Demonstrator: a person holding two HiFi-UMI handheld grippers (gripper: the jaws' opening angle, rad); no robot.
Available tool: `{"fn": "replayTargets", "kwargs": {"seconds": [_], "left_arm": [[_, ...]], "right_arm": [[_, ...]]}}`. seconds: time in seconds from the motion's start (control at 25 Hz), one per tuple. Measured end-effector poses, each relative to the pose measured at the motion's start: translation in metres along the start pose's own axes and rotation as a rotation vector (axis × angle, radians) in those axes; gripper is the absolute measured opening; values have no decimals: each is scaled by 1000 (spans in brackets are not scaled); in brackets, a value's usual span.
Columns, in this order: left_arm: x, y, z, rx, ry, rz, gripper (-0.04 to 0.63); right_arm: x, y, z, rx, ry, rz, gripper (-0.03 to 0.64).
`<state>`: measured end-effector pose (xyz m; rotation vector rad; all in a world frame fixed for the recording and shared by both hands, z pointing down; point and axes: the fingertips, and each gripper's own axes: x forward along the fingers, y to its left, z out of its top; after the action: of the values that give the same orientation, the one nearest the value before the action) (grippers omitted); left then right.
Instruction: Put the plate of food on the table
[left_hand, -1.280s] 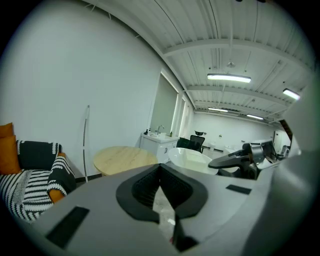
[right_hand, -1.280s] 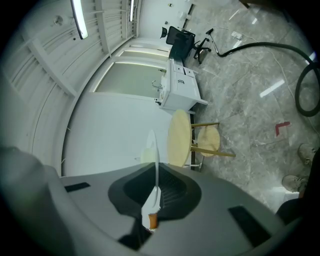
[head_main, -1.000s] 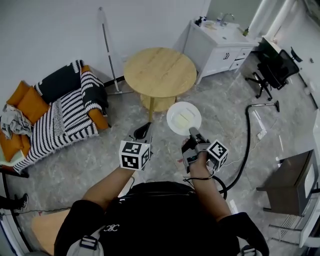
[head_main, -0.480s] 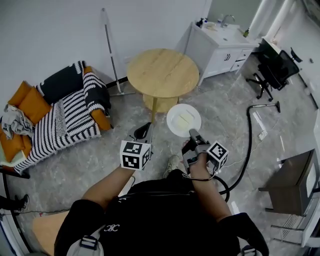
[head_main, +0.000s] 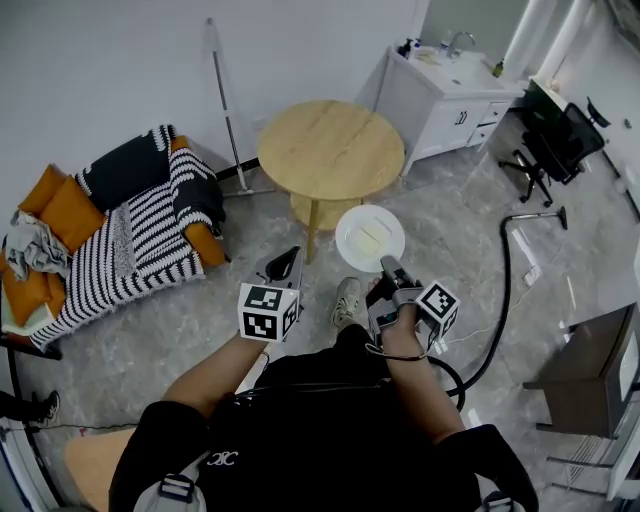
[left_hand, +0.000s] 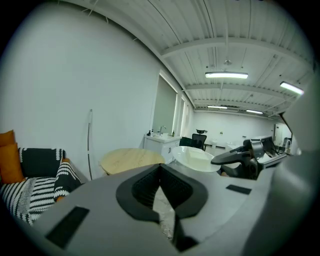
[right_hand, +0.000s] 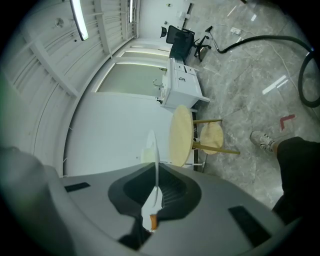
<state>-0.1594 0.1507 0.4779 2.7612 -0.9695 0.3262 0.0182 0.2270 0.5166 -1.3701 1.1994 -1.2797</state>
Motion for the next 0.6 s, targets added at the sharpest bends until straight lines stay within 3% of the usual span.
{"fn": "replayTargets", "kwargs": {"seconds": [0.36, 0.6], "left_arm": [[35, 3, -20, 34, -29, -18, 8], [85, 12, 31, 19, -14, -21, 8]], "right_arm": [[20, -27, 17, -26, -12, 41, 18], [69, 9, 58, -17, -4, 15, 18]]}}
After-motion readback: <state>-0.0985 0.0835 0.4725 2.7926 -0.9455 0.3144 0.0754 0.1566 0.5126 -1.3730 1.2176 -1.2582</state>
